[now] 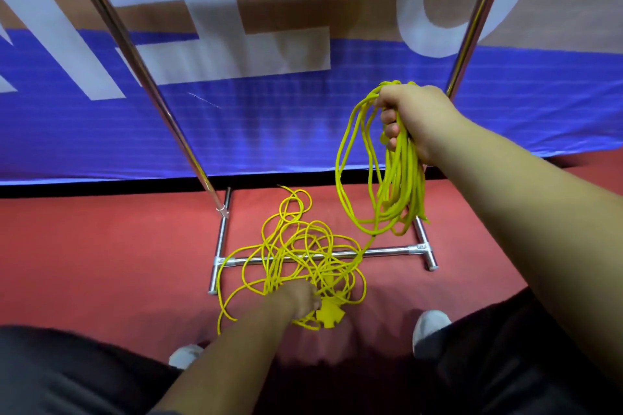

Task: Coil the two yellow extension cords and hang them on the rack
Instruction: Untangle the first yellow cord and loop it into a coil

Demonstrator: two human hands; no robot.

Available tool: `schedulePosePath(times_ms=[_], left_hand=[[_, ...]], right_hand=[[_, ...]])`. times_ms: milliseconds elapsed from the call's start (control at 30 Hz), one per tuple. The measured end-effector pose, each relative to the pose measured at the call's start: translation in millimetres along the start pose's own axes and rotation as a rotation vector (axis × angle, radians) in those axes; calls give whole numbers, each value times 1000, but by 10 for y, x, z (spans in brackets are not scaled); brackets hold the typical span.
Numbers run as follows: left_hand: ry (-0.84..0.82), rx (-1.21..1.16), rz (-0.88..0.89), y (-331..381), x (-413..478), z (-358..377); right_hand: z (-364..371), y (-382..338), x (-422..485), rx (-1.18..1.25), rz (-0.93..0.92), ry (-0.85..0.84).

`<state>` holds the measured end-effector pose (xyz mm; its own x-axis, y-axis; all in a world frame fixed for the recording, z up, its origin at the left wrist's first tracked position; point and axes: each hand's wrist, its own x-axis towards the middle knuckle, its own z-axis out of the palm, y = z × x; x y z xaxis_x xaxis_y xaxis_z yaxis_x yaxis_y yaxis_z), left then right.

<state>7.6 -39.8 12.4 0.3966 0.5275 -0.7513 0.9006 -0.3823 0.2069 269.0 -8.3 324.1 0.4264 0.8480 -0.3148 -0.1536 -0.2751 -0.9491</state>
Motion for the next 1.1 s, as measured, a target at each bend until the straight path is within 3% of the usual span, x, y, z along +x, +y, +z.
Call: schedulePosePath(times_ms=[233, 367, 633, 767, 867, 933, 1100], left_hand=[[258, -113, 113, 34, -110, -849], [506, -187, 190, 49, -425, -1679], [772, -61, 343, 70, -1416, -2792], [950, 115, 420, 132, -1840, -3049], [920, 209, 508, 201, -2139, -3118], [902, 166, 479, 184, -2230, -3071], [1045, 126, 398, -48, -2052, -2939]], right_hand=[[-30, 10, -10, -110, -39, 7], [51, 17, -69, -228, -102, -2], [228, -126, -200, -193, -186, 13], [342, -160, -272, -154, -213, -3], [399, -160, -308, -114, -199, -37], [427, -153, -329, -102, -175, -59], [449, -87, -375, -75, -116, -121]])
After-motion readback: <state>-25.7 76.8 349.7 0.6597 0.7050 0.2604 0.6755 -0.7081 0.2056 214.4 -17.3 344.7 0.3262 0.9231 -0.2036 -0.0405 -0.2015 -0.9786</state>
